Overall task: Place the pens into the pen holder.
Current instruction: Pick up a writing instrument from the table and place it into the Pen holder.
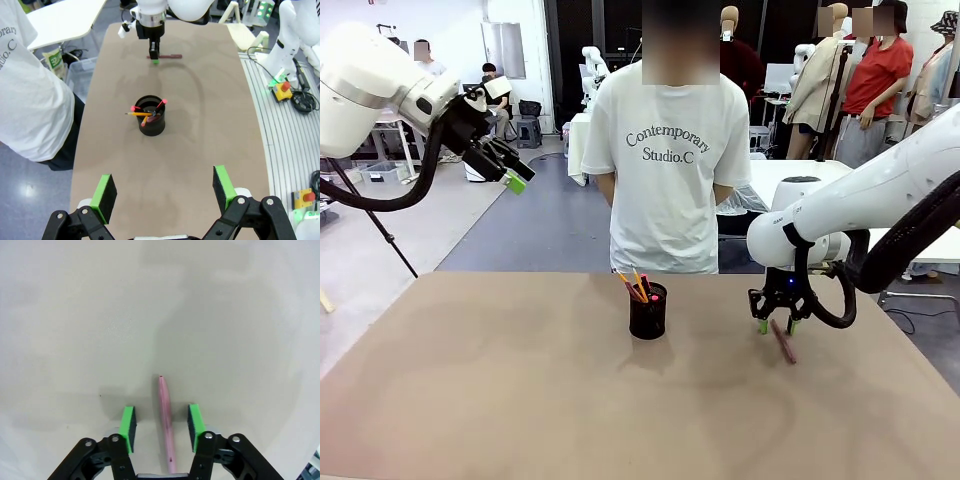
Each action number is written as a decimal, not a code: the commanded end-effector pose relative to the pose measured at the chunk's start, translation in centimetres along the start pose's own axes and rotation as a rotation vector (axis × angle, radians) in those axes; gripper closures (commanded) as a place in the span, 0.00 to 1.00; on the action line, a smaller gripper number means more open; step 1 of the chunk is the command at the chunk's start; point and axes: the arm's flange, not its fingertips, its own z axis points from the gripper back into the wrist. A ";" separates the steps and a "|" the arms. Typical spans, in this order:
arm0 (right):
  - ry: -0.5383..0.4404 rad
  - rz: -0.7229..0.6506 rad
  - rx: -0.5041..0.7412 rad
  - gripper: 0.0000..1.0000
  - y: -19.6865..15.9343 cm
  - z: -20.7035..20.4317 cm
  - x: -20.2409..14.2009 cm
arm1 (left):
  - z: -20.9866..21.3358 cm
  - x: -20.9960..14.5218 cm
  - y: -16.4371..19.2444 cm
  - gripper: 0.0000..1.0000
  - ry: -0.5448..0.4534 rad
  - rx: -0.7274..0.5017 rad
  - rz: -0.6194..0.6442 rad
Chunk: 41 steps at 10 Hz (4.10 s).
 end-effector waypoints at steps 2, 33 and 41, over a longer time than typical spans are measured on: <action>0.006 0.023 -0.001 1.00 -0.4 0.0 0.5 | 0.1 0.0 -0.1 0.00 -0.001 -0.005 0.004; -0.860 0.822 0.803 1.00 -8.2 15.4 -6.7 | 0.1 0.0 -0.1 0.00 -0.001 -0.005 0.004; -1.096 0.910 0.929 1.00 -6.6 16.8 -7.1 | 0.1 0.0 -0.1 0.00 -0.001 -0.005 0.004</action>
